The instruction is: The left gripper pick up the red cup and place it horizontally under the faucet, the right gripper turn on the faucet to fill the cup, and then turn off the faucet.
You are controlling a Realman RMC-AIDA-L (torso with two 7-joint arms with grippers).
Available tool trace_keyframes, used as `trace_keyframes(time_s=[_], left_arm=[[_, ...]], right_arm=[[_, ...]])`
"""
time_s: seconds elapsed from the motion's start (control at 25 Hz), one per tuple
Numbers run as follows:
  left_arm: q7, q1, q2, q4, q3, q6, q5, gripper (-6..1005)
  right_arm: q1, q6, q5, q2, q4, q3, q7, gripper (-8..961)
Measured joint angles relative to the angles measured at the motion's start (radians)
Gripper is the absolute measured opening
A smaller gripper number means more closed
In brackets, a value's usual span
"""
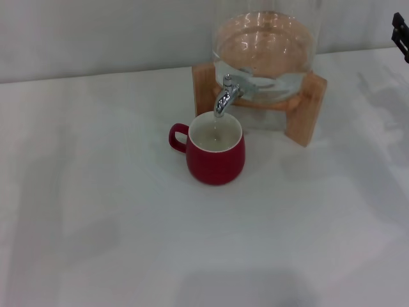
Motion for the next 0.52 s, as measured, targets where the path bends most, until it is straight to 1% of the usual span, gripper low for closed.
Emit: trace_keyframes(time_s=[0.52], left_arm=[[-0.005,-0.01,0.0,-0.011,-0.001,0.002,-0.018,884]], right_arm=[[-0.003,0.009,0.026,0.0,0.01,0.011,0.011,662]])
